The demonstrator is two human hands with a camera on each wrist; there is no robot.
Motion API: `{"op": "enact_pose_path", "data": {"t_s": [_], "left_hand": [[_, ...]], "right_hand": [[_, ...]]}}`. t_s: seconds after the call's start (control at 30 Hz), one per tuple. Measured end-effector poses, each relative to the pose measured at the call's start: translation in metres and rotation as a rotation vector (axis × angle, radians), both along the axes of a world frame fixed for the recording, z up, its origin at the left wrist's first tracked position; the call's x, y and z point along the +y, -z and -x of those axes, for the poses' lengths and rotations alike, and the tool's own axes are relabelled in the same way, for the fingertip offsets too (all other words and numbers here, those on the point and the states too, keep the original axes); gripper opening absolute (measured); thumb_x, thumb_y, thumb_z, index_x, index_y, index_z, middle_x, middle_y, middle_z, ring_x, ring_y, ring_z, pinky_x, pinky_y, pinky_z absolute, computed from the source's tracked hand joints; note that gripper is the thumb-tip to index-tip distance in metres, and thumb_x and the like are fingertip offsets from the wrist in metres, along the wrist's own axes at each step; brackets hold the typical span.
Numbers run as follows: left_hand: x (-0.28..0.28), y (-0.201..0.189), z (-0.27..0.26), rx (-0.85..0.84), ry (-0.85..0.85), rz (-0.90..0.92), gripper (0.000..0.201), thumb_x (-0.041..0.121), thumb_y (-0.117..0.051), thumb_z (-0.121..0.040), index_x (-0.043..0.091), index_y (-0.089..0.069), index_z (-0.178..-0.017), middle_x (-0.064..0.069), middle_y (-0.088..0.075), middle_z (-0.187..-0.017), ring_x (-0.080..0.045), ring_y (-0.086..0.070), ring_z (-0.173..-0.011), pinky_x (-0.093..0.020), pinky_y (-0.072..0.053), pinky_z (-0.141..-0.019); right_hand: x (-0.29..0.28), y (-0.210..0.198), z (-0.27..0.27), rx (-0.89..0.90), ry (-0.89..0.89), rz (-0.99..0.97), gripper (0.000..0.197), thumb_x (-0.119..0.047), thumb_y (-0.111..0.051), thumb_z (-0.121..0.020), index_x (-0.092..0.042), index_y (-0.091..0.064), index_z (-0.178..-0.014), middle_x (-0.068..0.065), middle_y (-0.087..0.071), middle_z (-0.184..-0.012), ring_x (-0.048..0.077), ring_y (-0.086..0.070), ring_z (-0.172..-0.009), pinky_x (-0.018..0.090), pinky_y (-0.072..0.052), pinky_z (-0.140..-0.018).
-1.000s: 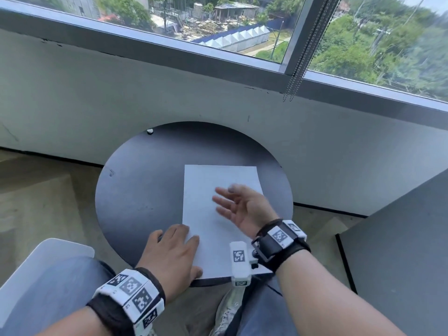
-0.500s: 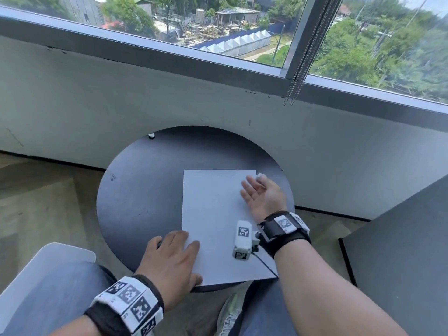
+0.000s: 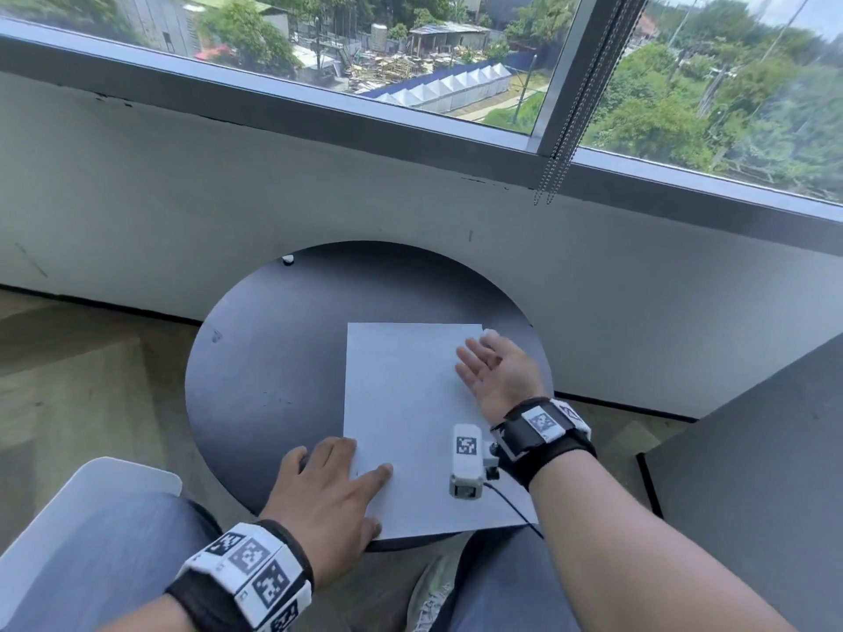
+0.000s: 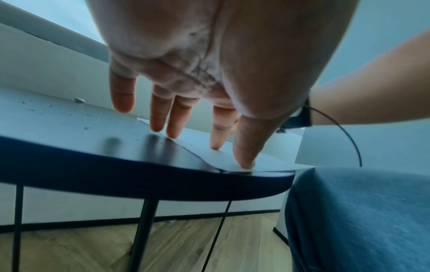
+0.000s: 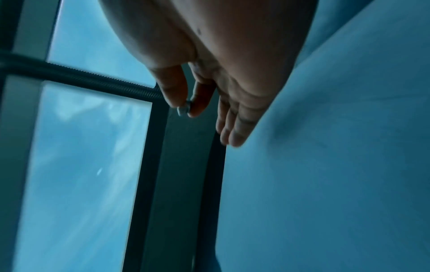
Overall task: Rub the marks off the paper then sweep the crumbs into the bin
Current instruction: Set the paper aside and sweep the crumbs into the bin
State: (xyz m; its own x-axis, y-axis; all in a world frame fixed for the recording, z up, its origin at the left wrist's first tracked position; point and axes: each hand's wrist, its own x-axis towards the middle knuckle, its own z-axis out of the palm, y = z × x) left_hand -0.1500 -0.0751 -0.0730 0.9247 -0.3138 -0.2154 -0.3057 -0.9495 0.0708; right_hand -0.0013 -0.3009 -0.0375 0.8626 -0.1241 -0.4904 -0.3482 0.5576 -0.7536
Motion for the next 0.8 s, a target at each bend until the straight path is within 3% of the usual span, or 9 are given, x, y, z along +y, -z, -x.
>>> {"op": "enact_pose_path", "data": {"t_s": [0.1,0.17,0.23,0.27,0.33,0.37,0.57,0.7,0.8], "left_hand": [[0.003,-0.003,0.0,0.06,-0.012,-0.039,0.057,0.057,-0.046,-0.061,0.035,-0.075,-0.105,-0.01,-0.068,-0.103,-0.029,-0.054,-0.103,-0.054,-0.055,-0.073],[0.002,-0.009,0.0,0.059,0.005,-0.031,0.056,0.057,-0.046,-0.063,0.036,-0.073,-0.108,-0.011,-0.068,-0.107,-0.029,-0.051,-0.107,-0.056,-0.054,-0.077],[-0.002,-0.016,-0.002,0.013,0.014,-0.028,0.056,0.054,-0.046,-0.077,0.04,-0.061,-0.13,-0.013,-0.057,-0.133,-0.029,-0.039,-0.127,-0.06,-0.042,-0.097],[-0.004,-0.018,-0.002,0.042,-0.006,-0.049,0.058,0.053,-0.043,-0.088,0.042,-0.045,-0.145,-0.013,-0.04,-0.149,-0.028,-0.027,-0.14,-0.06,-0.029,-0.109],[-0.004,-0.023,-0.003,0.114,-0.026,-0.097,0.062,0.052,-0.037,-0.098,0.041,-0.019,-0.157,-0.01,-0.014,-0.162,-0.028,-0.008,-0.151,-0.054,-0.011,-0.119],[-0.004,-0.026,-0.005,0.13,-0.038,-0.116,0.064,0.053,-0.036,-0.1,0.04,-0.014,-0.158,-0.01,-0.01,-0.164,-0.028,-0.005,-0.152,-0.052,-0.009,-0.12],[-0.001,-0.028,-0.006,0.136,-0.069,-0.095,0.064,0.046,-0.027,-0.107,0.028,-0.002,-0.162,-0.008,0.01,-0.17,-0.026,0.01,-0.156,-0.051,0.0,-0.124],[-0.03,-0.014,0.022,0.212,0.235,0.045,0.079,0.057,-0.017,-0.097,0.021,0.011,-0.162,-0.004,0.027,-0.165,-0.022,0.036,-0.146,-0.05,0.007,-0.125],[-0.03,-0.003,0.031,0.314,0.257,-0.006,0.092,0.069,-0.02,-0.091,0.02,0.014,-0.161,-0.002,0.032,-0.164,-0.016,0.039,-0.142,-0.047,0.011,-0.125]], "right_hand": [[0.012,0.008,0.049,0.069,-0.451,-0.031,0.01,-0.015,-0.055,-0.098,-0.01,-0.061,-0.092,0.021,-0.066,-0.123,0.037,-0.067,-0.106,0.045,-0.054,-0.09],[0.007,0.017,0.062,0.119,-0.584,-0.036,0.012,-0.015,-0.054,-0.097,-0.01,-0.062,-0.09,0.022,-0.067,-0.124,0.038,-0.066,-0.107,0.045,-0.054,-0.088],[-0.013,0.024,0.05,0.09,-0.351,-0.049,0.011,-0.016,-0.054,-0.098,-0.011,-0.061,-0.091,0.024,-0.064,-0.131,0.037,-0.068,-0.107,0.044,-0.055,-0.087],[-0.025,0.024,0.039,0.054,-0.159,-0.046,0.009,-0.017,-0.055,-0.099,-0.012,-0.06,-0.093,0.023,-0.062,-0.133,0.035,-0.068,-0.107,0.044,-0.055,-0.087],[-0.045,0.016,0.021,-0.009,0.118,-0.008,0.007,-0.018,-0.055,-0.101,-0.013,-0.06,-0.098,0.019,-0.061,-0.137,0.031,-0.065,-0.112,0.042,-0.053,-0.09],[-0.05,0.01,0.018,-0.025,0.142,0.003,0.007,-0.018,-0.054,-0.101,-0.014,-0.059,-0.098,0.018,-0.06,-0.137,0.032,-0.064,-0.116,0.043,-0.052,-0.093],[-0.025,0.011,0.064,0.021,-0.341,0.044,0.012,-0.017,-0.053,-0.099,-0.013,-0.061,-0.09,0.021,-0.067,-0.127,0.036,-0.067,-0.115,0.045,-0.052,-0.097],[-0.016,0.028,0.07,0.046,-0.283,0.081,0.008,-0.017,-0.051,-0.101,-0.012,-0.058,-0.1,0.022,-0.068,-0.126,0.03,-0.071,-0.102,0.037,-0.06,-0.081],[-0.013,0.027,0.069,0.032,-0.268,0.14,0.007,-0.016,-0.051,-0.102,-0.011,-0.057,-0.101,0.02,-0.07,-0.121,0.028,-0.073,-0.097,0.034,-0.062,-0.075]]}}
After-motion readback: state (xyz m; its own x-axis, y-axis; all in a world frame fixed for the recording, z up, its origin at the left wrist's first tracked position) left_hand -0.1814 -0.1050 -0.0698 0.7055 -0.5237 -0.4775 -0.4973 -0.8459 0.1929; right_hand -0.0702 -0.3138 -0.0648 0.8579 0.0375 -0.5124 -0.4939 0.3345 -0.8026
